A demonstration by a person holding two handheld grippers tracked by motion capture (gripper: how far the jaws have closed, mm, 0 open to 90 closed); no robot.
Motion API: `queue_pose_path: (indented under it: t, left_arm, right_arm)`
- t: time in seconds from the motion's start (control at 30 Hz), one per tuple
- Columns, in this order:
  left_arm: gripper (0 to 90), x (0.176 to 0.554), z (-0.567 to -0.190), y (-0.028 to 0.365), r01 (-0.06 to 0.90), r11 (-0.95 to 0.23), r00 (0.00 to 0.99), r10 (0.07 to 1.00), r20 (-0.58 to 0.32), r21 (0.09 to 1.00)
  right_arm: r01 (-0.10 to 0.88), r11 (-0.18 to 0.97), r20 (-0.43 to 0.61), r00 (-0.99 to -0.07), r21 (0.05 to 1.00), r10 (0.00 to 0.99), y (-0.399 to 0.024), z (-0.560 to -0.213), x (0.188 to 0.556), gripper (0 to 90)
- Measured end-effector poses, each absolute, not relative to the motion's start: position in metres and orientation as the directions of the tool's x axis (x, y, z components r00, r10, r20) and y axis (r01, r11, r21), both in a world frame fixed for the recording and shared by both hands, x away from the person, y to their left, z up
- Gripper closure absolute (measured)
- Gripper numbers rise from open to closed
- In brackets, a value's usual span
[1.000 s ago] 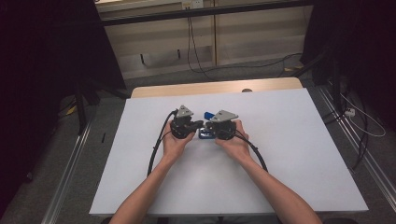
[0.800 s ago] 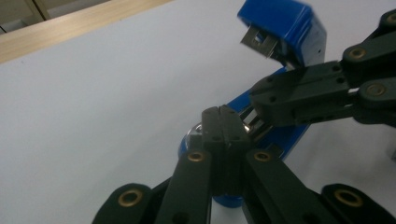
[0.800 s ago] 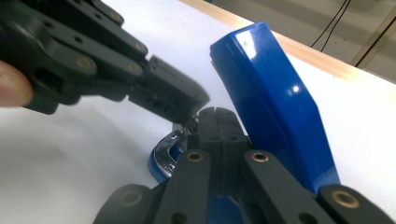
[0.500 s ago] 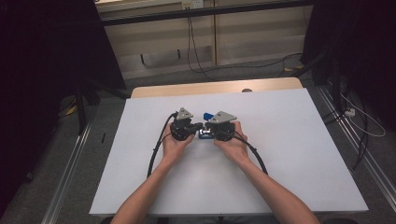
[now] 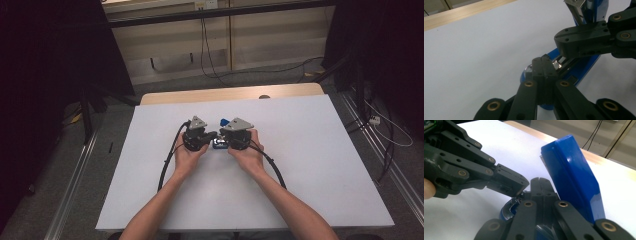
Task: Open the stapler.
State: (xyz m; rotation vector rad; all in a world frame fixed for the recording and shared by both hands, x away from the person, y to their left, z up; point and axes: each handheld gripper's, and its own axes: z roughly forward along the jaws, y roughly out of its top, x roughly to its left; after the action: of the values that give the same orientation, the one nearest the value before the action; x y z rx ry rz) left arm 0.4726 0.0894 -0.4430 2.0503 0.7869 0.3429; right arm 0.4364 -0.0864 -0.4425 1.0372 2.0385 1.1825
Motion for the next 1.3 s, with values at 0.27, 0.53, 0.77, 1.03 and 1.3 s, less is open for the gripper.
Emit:
queue_pose_path:
  t: [0.27, 0.53, 0.77, 1.03, 1.3]
  left_arm:
    - [90.0, 0.473, -0.444, 0.09, 0.389, -0.409, 0.77, 0.636, -0.048, 0.826]
    - [90.0, 0.473, -0.445, 0.091, 0.389, -0.402, 0.77, 0.635, -0.054, 0.829]
    - [90.0, 0.472, -0.445, 0.091, 0.384, -0.403, 0.774, 0.632, -0.051, 0.831]
    - [90.0, 0.472, -0.445, 0.091, 0.378, -0.401, 0.776, 0.629, -0.048, 0.834]
    - [90.0, 0.472, -0.445, 0.091, 0.378, -0.401, 0.775, 0.63, -0.049, 0.835]
  right_arm:
    - [0.329, 0.296, -0.077, -0.543, 0.897, 0.836, -0.085, -0.439, 0.436, 90.0]
    - [0.327, 0.291, -0.078, -0.533, 0.899, 0.842, -0.086, -0.438, 0.437, 90.0]
    - [0.328, 0.287, -0.074, -0.534, 0.9, 0.842, -0.087, -0.437, 0.436, 90.0]
    - [0.323, 0.278, -0.073, -0.525, 0.905, 0.848, -0.089, -0.436, 0.436, 90.0]
    - [0.318, 0.282, -0.083, -0.518, 0.905, 0.851, -0.095, -0.432, 0.435, 90.0]
